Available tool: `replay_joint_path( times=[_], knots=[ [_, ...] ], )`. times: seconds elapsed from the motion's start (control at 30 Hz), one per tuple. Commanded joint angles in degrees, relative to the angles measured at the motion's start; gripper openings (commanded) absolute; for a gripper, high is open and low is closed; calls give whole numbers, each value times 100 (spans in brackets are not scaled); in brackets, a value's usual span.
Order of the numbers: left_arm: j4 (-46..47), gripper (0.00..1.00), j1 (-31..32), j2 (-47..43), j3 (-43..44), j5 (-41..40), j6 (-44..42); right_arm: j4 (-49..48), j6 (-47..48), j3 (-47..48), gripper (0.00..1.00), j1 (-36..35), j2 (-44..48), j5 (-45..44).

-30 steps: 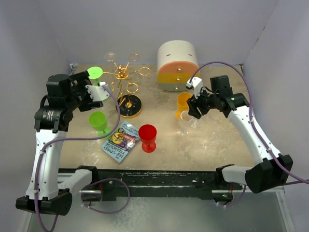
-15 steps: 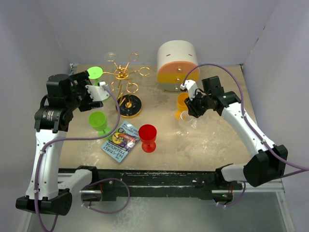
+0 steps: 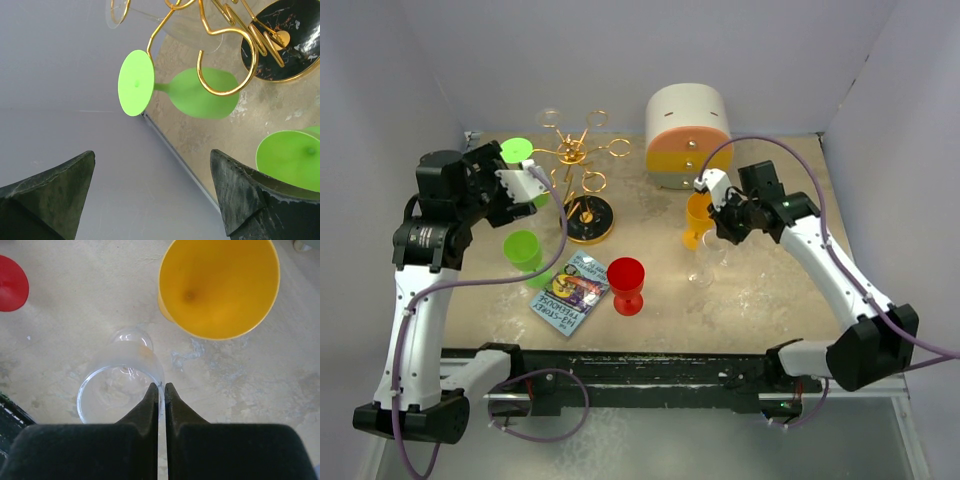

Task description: Place the wine glass upside down on the wine glass rack

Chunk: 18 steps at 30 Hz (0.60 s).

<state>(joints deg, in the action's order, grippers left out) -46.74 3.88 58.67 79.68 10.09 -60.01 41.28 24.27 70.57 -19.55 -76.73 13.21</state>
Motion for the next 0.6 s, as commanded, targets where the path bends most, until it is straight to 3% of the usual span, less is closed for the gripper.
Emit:
replay_joint_path(
  times=[0.0, 0.13, 0.33, 0.57],
  knots=[
    [361, 99, 16, 21, 187, 223, 561, 288, 243, -93, 0, -5, 732, 272],
    [318, 99, 16, 30, 493, 648, 1155, 520, 673, -63, 0, -5, 1260, 891],
    [391, 99, 16, 193, 995, 1356, 3049, 897, 1062, 792, 0, -5, 1592, 2064],
    [286, 99, 33, 554, 1664, 2410, 4560, 230, 403, 2289, 0, -5, 1377, 2424]
  ],
)
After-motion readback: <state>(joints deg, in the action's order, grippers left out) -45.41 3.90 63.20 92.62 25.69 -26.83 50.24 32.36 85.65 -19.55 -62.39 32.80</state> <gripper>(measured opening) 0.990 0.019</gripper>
